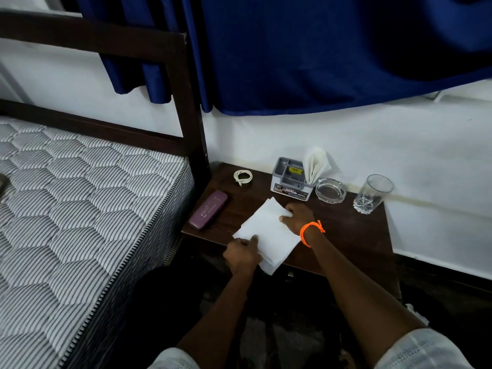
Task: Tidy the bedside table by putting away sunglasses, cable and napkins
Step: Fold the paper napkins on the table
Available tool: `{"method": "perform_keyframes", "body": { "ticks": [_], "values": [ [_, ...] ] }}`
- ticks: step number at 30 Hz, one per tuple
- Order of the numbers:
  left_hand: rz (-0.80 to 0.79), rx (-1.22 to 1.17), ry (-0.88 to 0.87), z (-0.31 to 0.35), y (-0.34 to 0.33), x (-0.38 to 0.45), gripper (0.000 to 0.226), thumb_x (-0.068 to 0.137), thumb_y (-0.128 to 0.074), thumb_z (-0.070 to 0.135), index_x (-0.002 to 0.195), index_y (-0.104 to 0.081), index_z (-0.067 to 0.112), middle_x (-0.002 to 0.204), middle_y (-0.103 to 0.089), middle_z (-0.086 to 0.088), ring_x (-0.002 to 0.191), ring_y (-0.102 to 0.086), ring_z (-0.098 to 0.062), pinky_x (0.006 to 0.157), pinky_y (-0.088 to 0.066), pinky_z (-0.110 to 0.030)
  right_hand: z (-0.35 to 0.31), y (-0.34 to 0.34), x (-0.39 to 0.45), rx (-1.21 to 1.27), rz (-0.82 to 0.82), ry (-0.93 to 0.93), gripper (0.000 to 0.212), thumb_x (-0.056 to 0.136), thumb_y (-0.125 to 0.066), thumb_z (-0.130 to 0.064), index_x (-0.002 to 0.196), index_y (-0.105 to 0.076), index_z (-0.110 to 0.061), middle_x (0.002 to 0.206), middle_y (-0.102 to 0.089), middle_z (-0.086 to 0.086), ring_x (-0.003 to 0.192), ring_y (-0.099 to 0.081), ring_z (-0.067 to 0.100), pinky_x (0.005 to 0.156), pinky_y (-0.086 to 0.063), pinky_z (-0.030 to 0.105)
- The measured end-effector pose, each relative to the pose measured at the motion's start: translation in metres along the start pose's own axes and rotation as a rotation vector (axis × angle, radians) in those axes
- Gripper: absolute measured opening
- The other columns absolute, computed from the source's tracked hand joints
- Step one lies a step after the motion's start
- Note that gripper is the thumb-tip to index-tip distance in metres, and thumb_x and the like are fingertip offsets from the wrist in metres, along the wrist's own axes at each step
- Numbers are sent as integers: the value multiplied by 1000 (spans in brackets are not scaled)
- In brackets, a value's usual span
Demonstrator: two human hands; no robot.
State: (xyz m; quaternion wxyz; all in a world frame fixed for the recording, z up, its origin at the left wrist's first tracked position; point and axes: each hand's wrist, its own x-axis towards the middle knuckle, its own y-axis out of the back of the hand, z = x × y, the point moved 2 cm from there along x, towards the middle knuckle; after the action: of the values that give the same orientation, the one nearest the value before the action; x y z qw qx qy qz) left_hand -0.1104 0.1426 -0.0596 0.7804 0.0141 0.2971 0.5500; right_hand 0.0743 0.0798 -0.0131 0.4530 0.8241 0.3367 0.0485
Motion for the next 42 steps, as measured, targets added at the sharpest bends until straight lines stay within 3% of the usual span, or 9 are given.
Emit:
{"method": "perform_keyframes", "body": {
  "ticks": [7, 11, 14, 19, 21, 24, 29, 35, 42],
  "values": [
    [1, -1, -11, 0, -2, 1, 27, 89, -74, 36, 83, -73, 10, 83, -76, -14, 71, -77, -32, 78, -65, -43, 16, 19, 0, 83, 59, -24, 28, 88, -73, -19, 112, -70, -5, 116, -69, 15, 106, -64, 30, 81, -42, 26],
    [-16, 61, -20, 2, 0, 1, 29, 89, -72, 37, 89, -76, 9, 90, -77, -16, 84, -77, -35, 87, -63, -40, 26, 31, -2, 237, 129, -64, 32, 87, -74, -17, 115, -70, -2, 116, -70, 16, 107, -65, 33, 93, -51, 38],
    [14, 87, -40, 5, 4, 0, 42, 93, -65, 50, 96, -77, 10, 100, -77, -17, 96, -74, -37, 91, -60, -41, 31, 38, -6, 442, 125, -103, 19, 87, -74, -11, 101, -69, 1, 106, -71, 20, 96, -67, 33, 90, -54, 48],
    [50, -137, -88, 10, 5, -9, 53, 100, -50, 57, 77, -72, 15, 83, -77, -14, 82, -75, -39, 84, -61, -48, 28, 40, -16, 625, 21, -85, 25, 87, -72, 1, 110, -67, 8, 116, -69, 27, 94, -64, 28, 95, -54, 54],
    [81, -160, -50, 7, 8, -14, 54, 101, -46, 57, 74, -72, 18, 83, -78, -12, 83, -75, -38, 87, -61, -47, 25, 39, -20, 603, -39, -59, 29, 87, -73, 1, 114, -66, 8, 119, -68, 28, 98, -66, 32, 98, -53, 56],
    [124, -94, 35, -7, 13, -18, 64, 103, -41, 58, 99, -79, 6, 101, -77, -21, 98, -72, -43, 91, -57, -44, 20, 34, -22, 432, -91, -4, 31, 86, -75, -4, 109, -66, 14, 110, -70, 27, 97, -68, 33, 93, -54, 52],
    [33, 0, 104, -27, 15, -22, 75, 106, -32, 58, 106, -76, -3, 108, -74, -29, 104, -70, -47, 97, -55, -49, 8, 23, -24, 181, -149, 104, 14, 85, -77, -11, 83, -63, -8, 84, -64, 6, 73, -57, 14, 54, -41, 10],
    [-5, 57, 115, -28, 12, -18, 78, 102, -35, 66, 110, -76, 0, 117, -73, -26, 112, -67, -45, 96, -51, -43, 1, 8, -17, 76, -155, 101, 13, 84, -78, -16, 88, -66, -12, 87, -65, 3, 80, -59, 17, 71, -42, 25],
    [-48, -5, 40, -33, 6, -10, 56, 92, -65, 59, 88, -78, 5, 92, -78, -16, 89, -75, -34, 88, -61, -42, 6, -5, -18, 14, -111, 103, 36, 81, -81, -17, 114, -69, -9, 111, -69, 8, 99, -63, 23, 81, -41, 24]
  ]
}}
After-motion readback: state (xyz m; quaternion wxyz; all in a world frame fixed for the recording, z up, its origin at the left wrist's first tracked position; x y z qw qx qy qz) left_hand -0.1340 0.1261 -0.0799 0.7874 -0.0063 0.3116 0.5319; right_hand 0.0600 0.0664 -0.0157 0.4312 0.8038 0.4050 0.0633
